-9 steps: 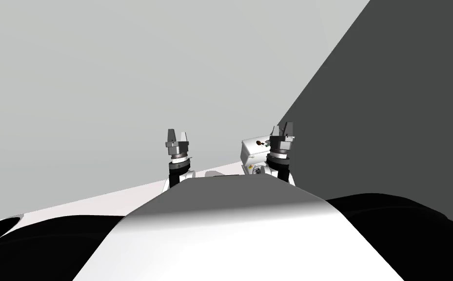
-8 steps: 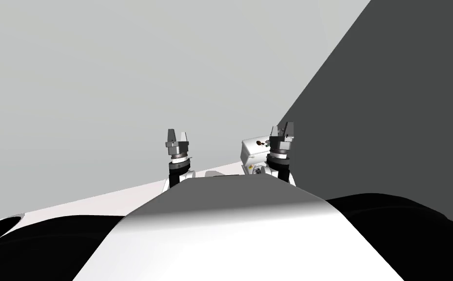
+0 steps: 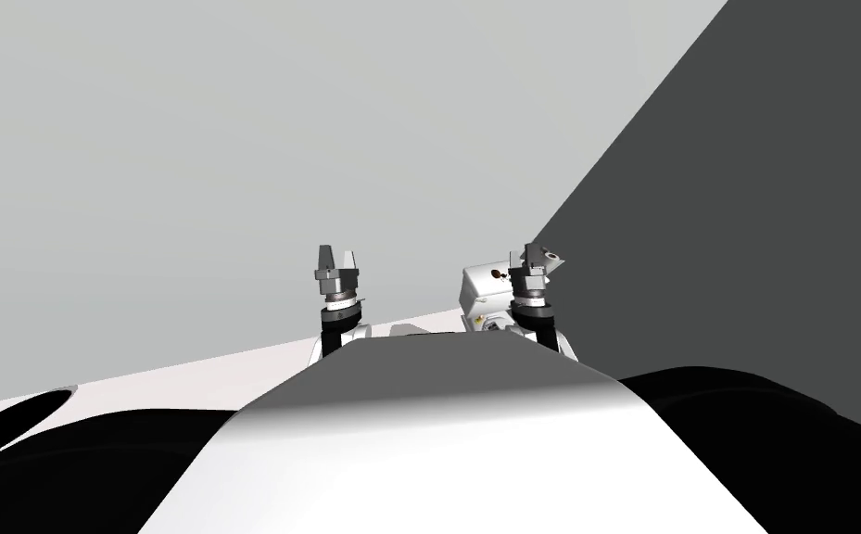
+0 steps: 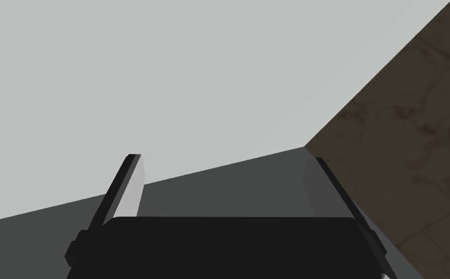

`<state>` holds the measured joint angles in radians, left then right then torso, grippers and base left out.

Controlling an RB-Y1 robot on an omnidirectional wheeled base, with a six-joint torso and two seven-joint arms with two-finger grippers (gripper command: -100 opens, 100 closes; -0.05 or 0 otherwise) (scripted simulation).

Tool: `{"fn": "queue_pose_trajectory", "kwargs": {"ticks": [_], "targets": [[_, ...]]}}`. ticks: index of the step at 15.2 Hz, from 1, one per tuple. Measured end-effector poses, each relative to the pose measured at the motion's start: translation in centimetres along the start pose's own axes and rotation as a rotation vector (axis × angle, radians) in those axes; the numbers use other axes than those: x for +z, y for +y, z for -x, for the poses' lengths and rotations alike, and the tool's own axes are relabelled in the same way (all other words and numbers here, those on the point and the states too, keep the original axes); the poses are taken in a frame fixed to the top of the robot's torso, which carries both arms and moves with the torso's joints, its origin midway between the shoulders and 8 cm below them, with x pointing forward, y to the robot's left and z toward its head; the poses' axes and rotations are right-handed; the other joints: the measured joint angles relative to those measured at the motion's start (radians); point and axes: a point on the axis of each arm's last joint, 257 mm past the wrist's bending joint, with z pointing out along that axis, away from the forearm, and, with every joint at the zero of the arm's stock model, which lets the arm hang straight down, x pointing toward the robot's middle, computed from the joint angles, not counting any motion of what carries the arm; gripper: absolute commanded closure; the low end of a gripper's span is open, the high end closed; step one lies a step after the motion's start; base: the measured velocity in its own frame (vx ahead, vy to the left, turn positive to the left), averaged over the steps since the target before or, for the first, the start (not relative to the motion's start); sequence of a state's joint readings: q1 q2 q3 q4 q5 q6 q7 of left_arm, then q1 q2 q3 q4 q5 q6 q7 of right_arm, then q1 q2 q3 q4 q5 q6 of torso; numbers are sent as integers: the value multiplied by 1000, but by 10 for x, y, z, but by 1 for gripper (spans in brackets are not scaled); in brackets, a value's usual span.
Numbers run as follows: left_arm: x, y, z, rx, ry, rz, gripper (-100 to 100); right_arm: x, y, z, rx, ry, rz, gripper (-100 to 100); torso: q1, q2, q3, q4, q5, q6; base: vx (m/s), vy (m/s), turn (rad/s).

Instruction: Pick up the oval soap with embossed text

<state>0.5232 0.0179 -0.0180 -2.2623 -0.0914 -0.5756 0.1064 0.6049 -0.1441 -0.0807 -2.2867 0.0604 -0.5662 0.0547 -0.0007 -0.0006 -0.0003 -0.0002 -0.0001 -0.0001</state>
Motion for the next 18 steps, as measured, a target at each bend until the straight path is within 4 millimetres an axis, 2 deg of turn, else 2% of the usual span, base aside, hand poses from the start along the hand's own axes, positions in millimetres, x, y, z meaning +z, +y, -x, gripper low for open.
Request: {"fn": "queue_pose_trajectory", "kwargs": {"ticks": [6,12,15,18], "targets": [[0,0,0,0,0,0,0,-29,-44,-6,-44,116,-146,-100,0,0,0,0,0,0,14,-1,106],[0,0,0,0,0,0,0,-80,-94,-6,-93,236,-329,-100,0,-1,0,0,0,0,15,-3,123],[0,0,0,0,0,0,0,-102,-107,-1,-114,283,-399,-100,0,0,0,0,0,0,14,-1,144],[0,0,0,0,0,0,0,-135,-128,8,-141,341,-505,-100,0,-1,0,0,0,0,17,-6,157]]}}
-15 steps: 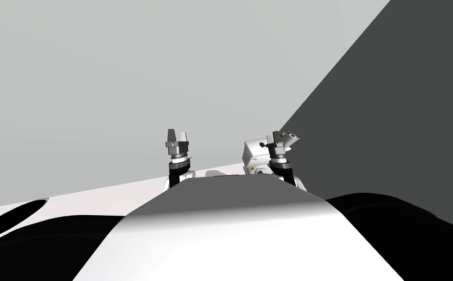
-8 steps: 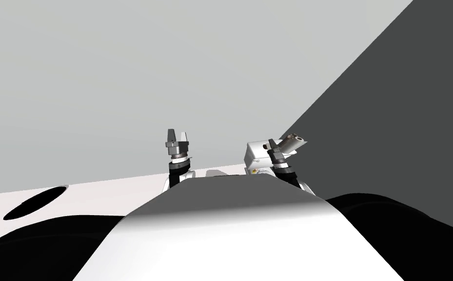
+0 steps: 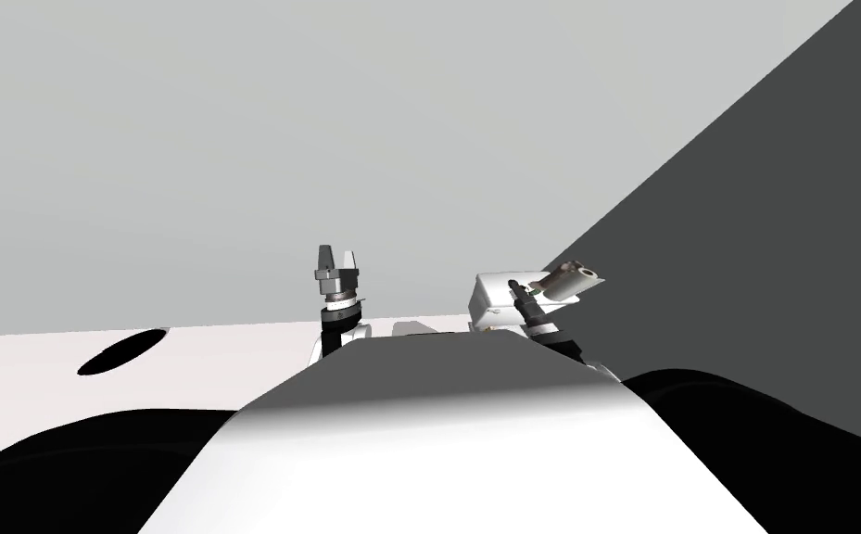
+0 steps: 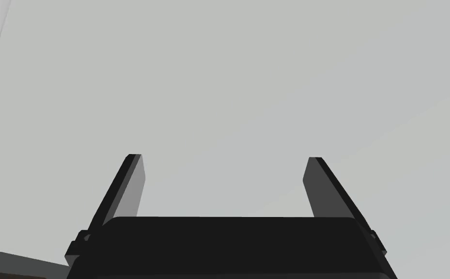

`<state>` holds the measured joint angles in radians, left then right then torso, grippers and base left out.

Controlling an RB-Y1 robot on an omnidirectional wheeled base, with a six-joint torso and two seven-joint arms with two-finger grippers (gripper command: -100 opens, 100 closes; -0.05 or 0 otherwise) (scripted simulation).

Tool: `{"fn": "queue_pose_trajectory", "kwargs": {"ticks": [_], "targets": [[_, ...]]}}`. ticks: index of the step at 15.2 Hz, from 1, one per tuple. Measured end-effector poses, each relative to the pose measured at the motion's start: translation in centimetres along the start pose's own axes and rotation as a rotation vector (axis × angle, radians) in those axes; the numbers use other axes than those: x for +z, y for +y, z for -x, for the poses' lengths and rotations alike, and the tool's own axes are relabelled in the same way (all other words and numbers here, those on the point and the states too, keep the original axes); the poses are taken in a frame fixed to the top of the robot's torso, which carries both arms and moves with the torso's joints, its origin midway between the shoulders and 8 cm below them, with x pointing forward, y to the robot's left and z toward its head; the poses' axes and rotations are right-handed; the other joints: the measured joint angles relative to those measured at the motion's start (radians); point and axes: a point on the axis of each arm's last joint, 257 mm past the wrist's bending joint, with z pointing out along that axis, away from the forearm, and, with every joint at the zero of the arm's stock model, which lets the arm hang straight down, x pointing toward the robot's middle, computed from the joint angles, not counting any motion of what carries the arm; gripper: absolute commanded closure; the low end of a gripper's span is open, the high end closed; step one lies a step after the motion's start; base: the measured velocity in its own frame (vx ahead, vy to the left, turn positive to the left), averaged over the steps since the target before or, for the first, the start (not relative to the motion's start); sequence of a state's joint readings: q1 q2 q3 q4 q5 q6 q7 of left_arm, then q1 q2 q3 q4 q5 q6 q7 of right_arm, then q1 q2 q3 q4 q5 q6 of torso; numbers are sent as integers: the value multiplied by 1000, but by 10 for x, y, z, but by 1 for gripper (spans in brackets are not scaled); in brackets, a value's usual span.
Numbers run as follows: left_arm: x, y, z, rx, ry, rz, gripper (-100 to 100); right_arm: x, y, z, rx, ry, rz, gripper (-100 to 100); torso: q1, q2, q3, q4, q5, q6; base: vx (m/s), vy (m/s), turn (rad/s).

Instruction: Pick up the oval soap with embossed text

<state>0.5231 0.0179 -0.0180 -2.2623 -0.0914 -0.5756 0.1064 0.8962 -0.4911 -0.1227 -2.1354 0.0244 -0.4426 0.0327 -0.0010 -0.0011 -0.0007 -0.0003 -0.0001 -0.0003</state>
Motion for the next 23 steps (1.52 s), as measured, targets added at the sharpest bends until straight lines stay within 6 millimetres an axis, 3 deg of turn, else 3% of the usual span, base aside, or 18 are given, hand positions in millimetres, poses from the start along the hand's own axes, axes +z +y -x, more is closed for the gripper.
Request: {"fn": "queue_pose_trajectory", "kwargs": {"ticks": [7,10,17,23], "targets": [[0,0,0,0,0,0,0,-58,-74,-10,-59,137,-253,-100,0,0,0,0,0,0,17,-6,160],[0,0,0,0,0,0,0,-75,-95,-4,-82,181,-328,-100,0,0,0,0,0,0,13,-3,188],[0,0,0,0,0,0,0,-144,-156,10,-158,311,-564,-100,0,-1,0,0,0,0,15,-8,192],[0,0,0,0,0,0,0,-193,-180,25,-215,404,-713,-100,0,-1,0,0,0,0,11,-7,169]]}}
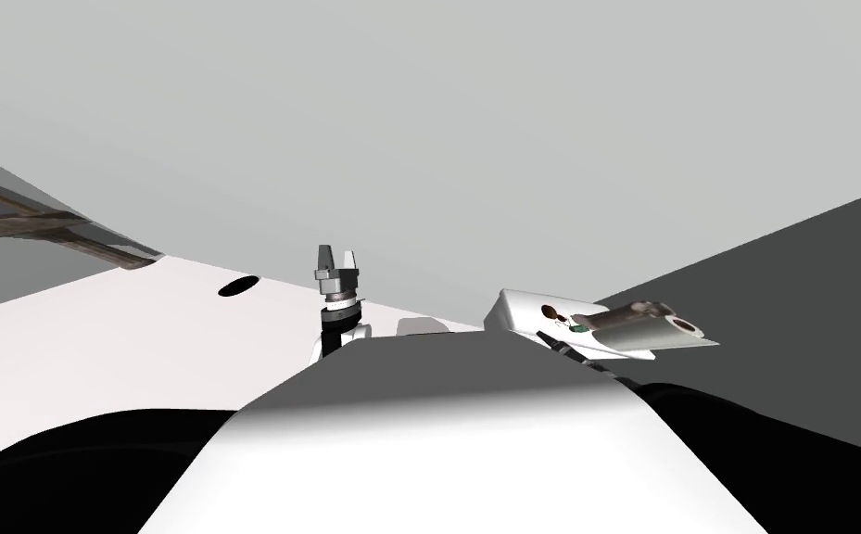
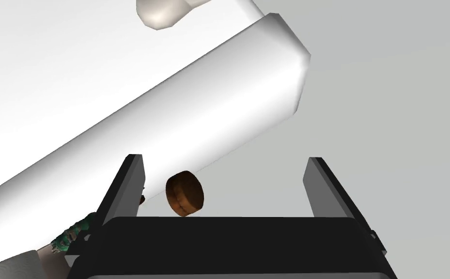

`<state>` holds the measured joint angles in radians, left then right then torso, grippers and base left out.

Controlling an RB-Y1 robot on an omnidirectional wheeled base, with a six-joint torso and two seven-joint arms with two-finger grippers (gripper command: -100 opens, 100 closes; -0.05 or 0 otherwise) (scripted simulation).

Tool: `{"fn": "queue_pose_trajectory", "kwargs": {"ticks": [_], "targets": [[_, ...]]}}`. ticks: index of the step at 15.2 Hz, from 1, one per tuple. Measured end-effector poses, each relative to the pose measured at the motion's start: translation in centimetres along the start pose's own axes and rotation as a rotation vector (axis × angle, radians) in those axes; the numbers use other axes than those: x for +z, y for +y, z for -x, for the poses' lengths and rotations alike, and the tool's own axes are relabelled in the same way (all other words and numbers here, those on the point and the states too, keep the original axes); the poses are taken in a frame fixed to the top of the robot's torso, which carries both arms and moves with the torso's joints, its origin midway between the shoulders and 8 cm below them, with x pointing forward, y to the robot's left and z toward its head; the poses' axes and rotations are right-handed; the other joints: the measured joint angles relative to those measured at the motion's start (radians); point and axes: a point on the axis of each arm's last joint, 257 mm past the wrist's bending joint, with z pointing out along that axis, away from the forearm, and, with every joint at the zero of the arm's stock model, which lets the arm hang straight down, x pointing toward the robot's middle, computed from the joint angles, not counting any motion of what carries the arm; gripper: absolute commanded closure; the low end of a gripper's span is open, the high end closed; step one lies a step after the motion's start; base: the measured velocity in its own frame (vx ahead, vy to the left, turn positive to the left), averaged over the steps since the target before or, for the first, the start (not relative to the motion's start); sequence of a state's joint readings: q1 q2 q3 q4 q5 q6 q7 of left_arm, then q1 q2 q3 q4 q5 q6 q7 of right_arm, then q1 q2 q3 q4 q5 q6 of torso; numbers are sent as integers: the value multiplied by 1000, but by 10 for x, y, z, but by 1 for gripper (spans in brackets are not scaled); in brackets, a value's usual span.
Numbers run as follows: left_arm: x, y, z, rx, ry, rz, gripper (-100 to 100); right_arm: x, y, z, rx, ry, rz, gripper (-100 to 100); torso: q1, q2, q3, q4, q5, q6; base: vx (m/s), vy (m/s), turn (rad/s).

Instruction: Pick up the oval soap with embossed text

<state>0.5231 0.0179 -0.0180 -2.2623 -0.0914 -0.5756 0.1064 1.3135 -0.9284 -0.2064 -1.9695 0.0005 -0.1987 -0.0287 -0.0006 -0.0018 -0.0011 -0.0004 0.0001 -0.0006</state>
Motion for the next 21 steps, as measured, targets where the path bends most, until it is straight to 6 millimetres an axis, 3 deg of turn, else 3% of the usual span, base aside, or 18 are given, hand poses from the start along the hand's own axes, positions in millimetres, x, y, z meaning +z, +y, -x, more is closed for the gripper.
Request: {"fn": "queue_pose_trajectory", "kwargs": {"ticks": [10,21], "targets": [[0,0,0,0,0,0,0,-38,-91,7,-130,141,-266,-100,0,-1,0,0,0,0,9,-10,207],[0,0,0,0,0,0,0,-70,-146,35,-275,241,-466,-100,0,-1,-1,0,0,-1,5,-8,209]]}}
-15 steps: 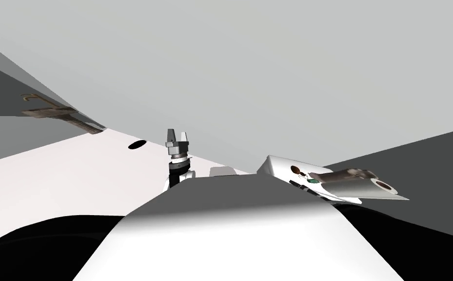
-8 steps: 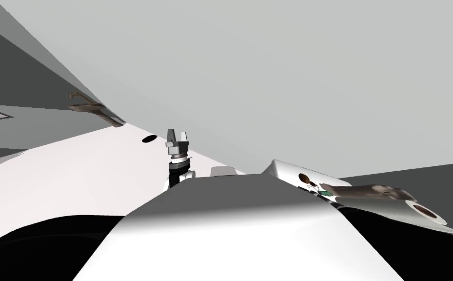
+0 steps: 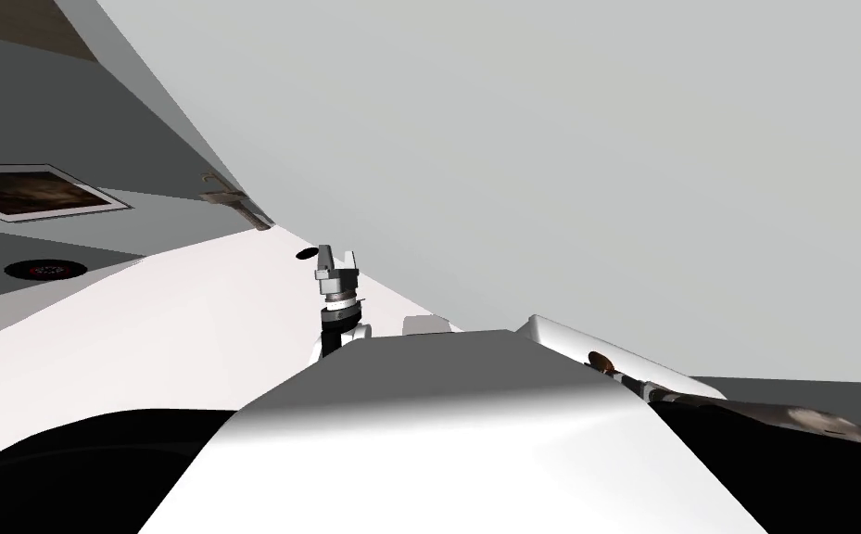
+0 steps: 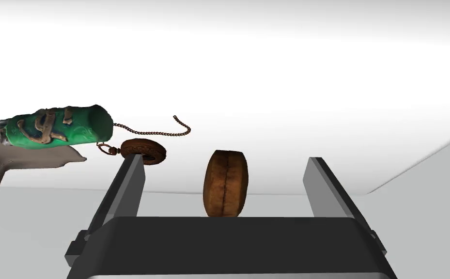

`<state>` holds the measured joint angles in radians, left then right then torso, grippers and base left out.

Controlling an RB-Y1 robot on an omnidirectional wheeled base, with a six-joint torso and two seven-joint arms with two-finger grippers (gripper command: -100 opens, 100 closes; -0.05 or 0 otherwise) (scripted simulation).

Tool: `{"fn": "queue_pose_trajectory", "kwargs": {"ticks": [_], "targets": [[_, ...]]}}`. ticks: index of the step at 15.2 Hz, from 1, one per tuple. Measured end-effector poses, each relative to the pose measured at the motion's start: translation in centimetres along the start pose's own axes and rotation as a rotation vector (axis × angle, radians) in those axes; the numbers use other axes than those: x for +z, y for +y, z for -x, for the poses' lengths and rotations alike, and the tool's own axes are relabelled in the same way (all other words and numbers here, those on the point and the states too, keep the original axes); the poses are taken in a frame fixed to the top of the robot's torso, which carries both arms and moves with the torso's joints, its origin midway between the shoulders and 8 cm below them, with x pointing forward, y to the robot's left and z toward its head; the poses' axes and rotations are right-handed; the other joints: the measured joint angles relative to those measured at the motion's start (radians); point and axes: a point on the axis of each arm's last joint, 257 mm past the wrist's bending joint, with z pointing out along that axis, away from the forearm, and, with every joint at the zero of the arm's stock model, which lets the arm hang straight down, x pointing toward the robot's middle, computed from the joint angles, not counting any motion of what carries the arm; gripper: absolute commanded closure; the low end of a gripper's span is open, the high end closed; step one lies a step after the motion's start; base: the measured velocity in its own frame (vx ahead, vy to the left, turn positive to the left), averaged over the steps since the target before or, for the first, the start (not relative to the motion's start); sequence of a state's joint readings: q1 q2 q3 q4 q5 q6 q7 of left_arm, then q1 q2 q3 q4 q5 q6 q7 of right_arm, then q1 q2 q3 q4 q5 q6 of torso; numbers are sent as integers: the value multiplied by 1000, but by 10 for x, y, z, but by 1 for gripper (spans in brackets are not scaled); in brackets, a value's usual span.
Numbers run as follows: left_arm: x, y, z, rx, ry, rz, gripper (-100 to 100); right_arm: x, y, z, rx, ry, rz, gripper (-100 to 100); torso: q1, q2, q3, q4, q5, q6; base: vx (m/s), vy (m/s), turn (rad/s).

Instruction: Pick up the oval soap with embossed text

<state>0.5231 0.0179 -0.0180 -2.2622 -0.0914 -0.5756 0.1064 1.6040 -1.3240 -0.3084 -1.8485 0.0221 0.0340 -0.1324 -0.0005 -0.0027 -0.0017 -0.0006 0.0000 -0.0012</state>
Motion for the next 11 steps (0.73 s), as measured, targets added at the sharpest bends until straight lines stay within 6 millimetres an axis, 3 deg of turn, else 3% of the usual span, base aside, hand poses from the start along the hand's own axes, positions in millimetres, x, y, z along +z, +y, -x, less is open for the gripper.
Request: {"fn": "queue_pose_trajectory", "kwargs": {"ticks": [4,11], "targets": [[0,0,0,0,0,0,0,-1,-10,6,-34,13,-40,-100,1,1,1,0,0,1,4,-8,91],[0,0,0,0,0,0,0,9,-18,-9,-16,11,-48,-100,1,1,1,1,0,2,13,-8,28]]}}
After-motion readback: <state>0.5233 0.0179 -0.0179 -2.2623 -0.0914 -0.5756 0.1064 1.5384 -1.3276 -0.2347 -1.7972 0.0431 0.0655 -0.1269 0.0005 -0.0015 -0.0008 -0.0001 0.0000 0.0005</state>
